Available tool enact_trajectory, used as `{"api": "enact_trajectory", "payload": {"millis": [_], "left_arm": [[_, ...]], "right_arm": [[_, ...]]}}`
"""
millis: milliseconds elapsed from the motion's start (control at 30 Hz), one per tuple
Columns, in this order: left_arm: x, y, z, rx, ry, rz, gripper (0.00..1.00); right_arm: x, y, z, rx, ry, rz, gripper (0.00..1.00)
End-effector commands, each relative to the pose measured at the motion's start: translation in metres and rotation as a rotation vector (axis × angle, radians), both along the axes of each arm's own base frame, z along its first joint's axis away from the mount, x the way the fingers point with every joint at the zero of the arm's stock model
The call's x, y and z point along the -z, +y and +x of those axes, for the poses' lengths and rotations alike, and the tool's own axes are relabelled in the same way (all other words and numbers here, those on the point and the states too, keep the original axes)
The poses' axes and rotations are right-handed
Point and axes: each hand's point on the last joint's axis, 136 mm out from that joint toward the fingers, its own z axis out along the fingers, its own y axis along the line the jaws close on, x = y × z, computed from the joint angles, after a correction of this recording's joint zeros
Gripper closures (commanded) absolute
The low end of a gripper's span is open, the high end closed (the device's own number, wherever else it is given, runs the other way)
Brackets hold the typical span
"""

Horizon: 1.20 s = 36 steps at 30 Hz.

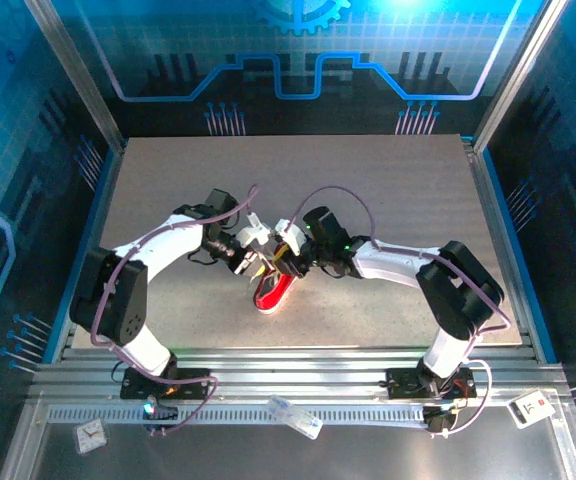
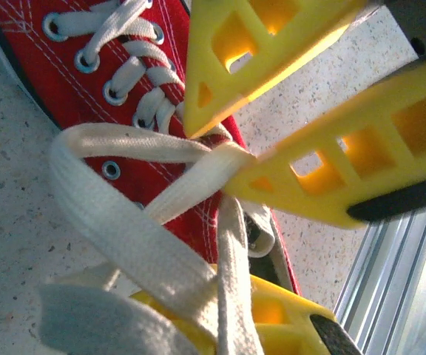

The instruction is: Tie the shoes

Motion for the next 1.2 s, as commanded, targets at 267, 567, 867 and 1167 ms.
{"api": "enact_trajectory", "payload": {"millis": [267,567,867,1167], "left_arm": [[-0.017,-0.006,0.001,0.049,-0.054,-0.041,0.87],[-0.006,-0.011,-0.002,0.002,-0.070,-0.090,0.67],[0.009,-0.011,0.001,0.013,-0.064,-0.076,0.65],[-0.023,0.013,0.010,0.115,-0.089,0.135,0.53]], "right_arm": [[-0.023,-0.016,-0.008,0.043,-0.089,-0.008,1.00],[-0.008,-0.035,-0.017,0.101,-0.038,-0.028,1.00],[0.005,-0.042,-0.010,0.150,0.012,-0.037,1.00],[0.022,-0.049,-0.005,0.175,0.064,-0.086,1.00]]}}
